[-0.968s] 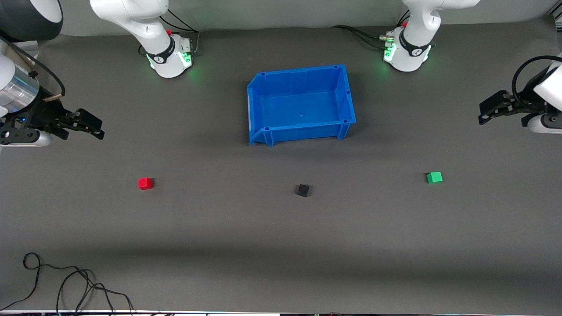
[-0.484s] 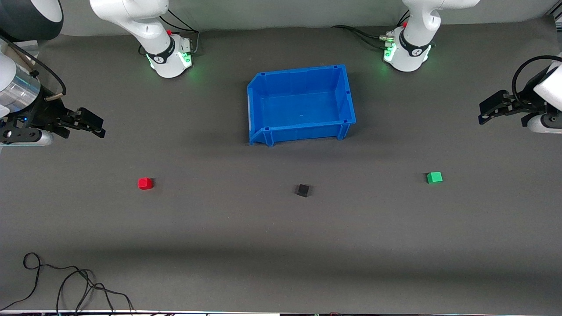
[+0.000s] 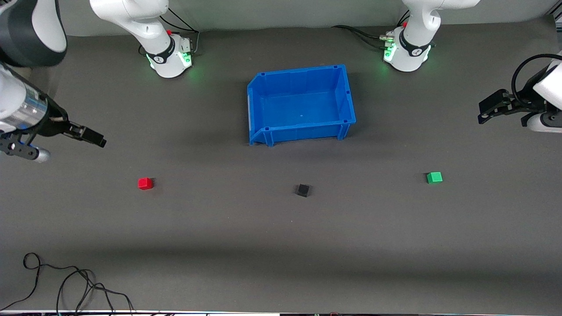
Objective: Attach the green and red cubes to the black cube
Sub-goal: 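Reach the right gripper down over the red cube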
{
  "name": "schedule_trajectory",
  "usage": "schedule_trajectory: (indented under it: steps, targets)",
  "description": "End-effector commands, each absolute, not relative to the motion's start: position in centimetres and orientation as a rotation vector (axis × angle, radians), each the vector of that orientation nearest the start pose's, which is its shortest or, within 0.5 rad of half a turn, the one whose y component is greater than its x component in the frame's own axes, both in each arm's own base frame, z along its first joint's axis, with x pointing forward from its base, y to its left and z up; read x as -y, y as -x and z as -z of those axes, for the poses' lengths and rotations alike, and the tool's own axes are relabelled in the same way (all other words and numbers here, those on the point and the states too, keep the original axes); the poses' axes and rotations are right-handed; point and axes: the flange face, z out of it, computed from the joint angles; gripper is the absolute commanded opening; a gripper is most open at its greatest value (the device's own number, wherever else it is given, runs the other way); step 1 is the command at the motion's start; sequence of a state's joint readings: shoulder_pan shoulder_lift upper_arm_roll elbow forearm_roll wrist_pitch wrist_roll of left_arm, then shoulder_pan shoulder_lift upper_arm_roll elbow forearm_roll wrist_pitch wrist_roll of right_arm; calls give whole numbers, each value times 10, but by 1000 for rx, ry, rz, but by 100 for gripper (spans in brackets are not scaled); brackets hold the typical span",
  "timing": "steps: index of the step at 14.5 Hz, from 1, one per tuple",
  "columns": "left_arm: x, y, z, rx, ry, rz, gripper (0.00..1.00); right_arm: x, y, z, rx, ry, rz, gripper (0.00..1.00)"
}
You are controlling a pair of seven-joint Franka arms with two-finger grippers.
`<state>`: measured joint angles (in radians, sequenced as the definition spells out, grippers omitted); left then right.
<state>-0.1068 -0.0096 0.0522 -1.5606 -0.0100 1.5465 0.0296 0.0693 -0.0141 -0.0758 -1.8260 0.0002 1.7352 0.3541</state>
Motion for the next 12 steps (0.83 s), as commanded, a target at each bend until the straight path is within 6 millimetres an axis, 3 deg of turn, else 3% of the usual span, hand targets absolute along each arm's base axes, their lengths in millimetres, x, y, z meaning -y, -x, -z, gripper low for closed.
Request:
schedule_trajectory:
  steps: [1, 4, 7, 9, 10, 12]
  targets:
    - [32, -549, -638, -161, 3133, -12, 100, 21, -542, -481, -736, 3054, -171, 99]
    - [32, -549, -638, -158, 3133, -12, 100, 27, -549, -462, -1187, 2926, -143, 100]
    - [30, -550, -636, -154, 3133, -17, 100, 28, -562, -404, -1707, 2665, -70, 100]
    - [25, -553, -631, -135, 3135, -29, 100, 29, -570, -371, -1882, 2577, -107, 98]
    - [23, -554, -631, -111, 3135, -31, 100, 31, -577, -353, -1977, 2520, -109, 87]
    - [18, -554, -631, -61, 3150, -32, 100, 33, -587, -306, -2084, 2465, -119, 85]
